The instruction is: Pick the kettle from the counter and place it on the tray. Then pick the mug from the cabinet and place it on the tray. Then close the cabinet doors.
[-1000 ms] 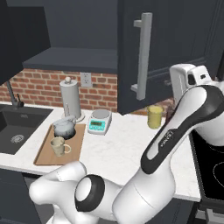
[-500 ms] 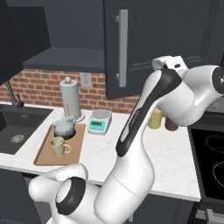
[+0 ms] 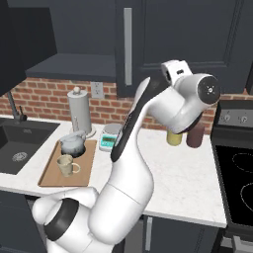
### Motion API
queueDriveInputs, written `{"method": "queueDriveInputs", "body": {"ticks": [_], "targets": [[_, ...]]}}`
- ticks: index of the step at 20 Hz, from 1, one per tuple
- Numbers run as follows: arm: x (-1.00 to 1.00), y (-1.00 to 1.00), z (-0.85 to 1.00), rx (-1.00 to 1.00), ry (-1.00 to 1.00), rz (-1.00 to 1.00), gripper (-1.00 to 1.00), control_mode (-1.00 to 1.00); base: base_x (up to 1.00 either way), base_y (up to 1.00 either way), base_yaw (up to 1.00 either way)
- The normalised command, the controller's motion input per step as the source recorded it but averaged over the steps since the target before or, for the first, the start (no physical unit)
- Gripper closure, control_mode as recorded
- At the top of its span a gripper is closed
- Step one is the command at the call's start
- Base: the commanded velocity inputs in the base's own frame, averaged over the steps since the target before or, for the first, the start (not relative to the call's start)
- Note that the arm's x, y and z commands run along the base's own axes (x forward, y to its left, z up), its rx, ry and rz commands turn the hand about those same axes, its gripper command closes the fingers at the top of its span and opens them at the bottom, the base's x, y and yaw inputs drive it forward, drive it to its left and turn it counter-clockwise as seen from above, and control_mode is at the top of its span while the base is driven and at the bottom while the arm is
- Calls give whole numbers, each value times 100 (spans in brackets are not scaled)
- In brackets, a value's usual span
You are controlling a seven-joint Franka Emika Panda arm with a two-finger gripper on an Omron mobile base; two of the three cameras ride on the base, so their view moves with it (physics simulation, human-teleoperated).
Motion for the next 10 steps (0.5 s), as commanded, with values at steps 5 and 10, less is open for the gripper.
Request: {"method": "queueDriveInputs", "body": {"ticks": [5, 10], "targets": [[81, 7, -21, -1, -6, -16, -100, -100, 0, 0, 0], [77, 1, -17, 0, -4, -17, -100, -100, 0, 0, 0]]}}
